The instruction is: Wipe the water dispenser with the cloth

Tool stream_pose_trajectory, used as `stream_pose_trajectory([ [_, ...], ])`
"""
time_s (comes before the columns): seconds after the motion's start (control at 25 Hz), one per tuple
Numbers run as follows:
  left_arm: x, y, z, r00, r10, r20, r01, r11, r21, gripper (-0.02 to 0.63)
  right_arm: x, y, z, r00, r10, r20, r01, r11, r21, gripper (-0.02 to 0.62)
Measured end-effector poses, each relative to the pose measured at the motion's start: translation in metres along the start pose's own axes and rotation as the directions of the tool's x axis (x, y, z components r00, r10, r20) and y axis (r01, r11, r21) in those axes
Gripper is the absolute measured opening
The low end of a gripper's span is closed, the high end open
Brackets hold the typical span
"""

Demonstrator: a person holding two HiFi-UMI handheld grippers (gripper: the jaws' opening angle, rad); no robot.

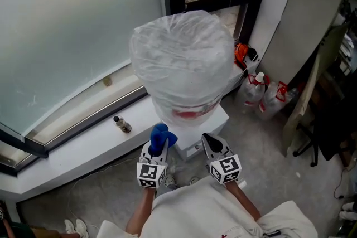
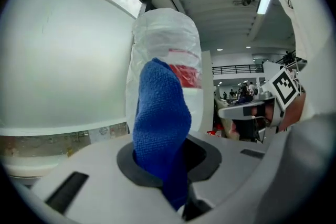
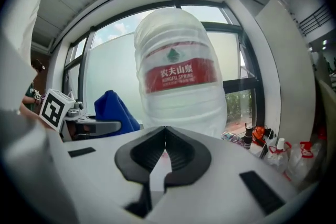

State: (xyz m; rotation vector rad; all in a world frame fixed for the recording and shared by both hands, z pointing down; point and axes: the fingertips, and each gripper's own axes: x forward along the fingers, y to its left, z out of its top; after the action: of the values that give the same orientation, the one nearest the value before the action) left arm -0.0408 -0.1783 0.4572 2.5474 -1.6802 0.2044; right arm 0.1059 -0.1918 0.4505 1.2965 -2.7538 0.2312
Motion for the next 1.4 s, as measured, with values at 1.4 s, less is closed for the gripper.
stream_pose_trajectory([
  [1.4, -0.048, -0.027, -0.007, 1.0, 0.015, -0.007, -0.016, 0.997, -0.077, 0.063, -0.042, 0.022, -0.019, 0.999, -0.032, -0.021, 0.033, 0.999, 0.025, 0.014],
])
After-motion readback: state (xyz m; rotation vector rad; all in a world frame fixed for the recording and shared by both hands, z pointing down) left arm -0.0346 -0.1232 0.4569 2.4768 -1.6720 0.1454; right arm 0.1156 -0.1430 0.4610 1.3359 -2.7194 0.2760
